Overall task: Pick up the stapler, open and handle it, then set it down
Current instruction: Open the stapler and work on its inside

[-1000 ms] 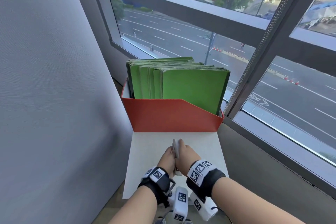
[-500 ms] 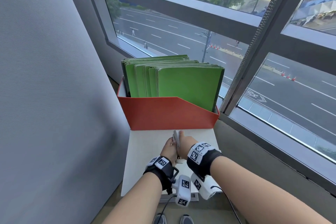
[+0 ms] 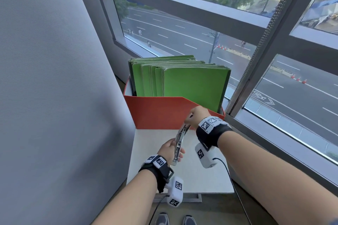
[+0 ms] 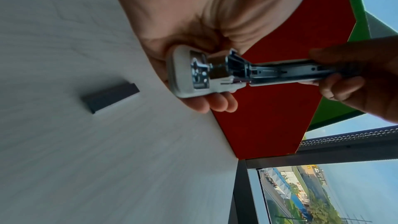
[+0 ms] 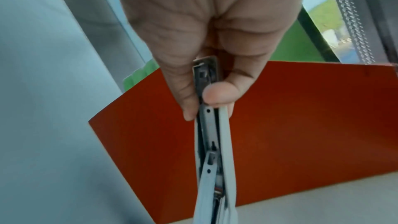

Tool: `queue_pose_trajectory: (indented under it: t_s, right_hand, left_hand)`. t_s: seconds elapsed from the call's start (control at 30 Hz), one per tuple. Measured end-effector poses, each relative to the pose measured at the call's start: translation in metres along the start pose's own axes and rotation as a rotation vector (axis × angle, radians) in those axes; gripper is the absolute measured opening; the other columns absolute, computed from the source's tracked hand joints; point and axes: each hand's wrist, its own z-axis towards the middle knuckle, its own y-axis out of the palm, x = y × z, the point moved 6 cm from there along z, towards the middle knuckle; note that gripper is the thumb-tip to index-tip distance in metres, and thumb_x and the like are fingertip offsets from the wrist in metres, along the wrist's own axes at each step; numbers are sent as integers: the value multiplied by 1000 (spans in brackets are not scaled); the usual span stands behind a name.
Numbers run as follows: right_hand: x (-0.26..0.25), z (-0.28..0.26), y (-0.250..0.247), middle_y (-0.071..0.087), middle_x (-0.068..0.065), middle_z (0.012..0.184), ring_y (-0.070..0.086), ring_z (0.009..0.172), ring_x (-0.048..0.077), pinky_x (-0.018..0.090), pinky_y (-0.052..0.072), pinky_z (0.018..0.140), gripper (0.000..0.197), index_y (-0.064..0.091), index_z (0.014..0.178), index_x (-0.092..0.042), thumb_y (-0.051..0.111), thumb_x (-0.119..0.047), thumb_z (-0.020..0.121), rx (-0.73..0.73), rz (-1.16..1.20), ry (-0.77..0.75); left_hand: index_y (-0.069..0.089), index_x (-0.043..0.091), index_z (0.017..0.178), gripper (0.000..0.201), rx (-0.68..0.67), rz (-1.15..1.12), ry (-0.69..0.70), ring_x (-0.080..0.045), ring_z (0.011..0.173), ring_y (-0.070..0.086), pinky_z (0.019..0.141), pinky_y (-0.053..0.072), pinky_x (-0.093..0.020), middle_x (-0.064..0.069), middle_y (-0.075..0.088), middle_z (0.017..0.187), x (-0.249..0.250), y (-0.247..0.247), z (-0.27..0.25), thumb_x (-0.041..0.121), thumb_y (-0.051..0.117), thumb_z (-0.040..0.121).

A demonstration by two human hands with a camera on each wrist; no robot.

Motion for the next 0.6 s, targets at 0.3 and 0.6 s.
queue_pose_trajectory:
  t_s: [0.3,0.6]
  right_hand:
    - [30,14,-2,74,15,93,65,72,24,34,53,69,60,61,113,2,74,-42,75,1,225,181]
    - [32,1,17,65,9,78,64,76,25,31,51,57,47,59,88,-1,64,-47,82,-20,28,177]
  left_hand:
    - [55,11,113,33,-132,29,-10,-19,45,57,47,44,-24,-4,67,59,-4,-3,-15,6,26,99]
    - [51,12,109,30,-95,-79,-83,-18,39,51,47,40,-23,-3,61,49,-7,-16,-21,27,26,102]
